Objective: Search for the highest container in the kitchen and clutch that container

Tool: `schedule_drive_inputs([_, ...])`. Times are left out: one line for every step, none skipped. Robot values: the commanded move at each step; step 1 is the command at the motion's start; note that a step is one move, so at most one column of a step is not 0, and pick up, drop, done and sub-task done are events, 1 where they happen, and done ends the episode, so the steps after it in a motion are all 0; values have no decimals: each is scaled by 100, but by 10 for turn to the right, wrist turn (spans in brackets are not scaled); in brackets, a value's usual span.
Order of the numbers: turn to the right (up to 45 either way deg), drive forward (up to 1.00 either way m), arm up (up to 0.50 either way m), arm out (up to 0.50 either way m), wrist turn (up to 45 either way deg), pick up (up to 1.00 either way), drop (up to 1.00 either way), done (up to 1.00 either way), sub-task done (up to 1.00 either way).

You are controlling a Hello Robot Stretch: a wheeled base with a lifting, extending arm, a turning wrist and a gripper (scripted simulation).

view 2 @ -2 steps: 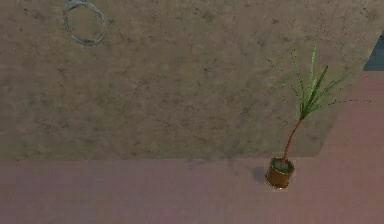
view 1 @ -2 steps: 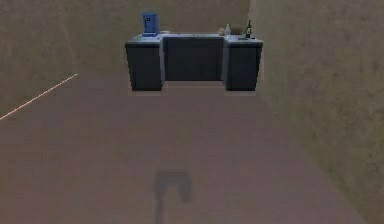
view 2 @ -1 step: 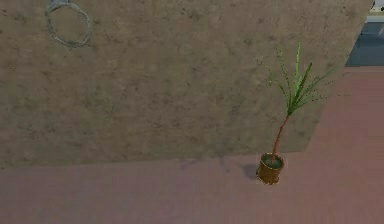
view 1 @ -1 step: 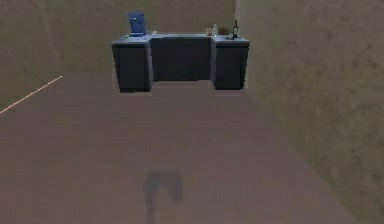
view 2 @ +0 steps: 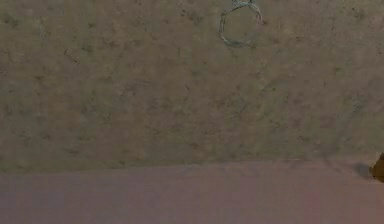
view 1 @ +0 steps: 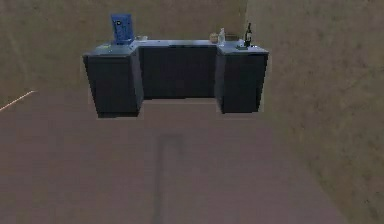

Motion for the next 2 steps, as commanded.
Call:
schedule_drive_inputs([0, 100, 0, 0, 0, 0, 0, 0, 0])
schedule_drive_inputs([0, 100, 0, 0, 0, 0, 0, 0, 0])
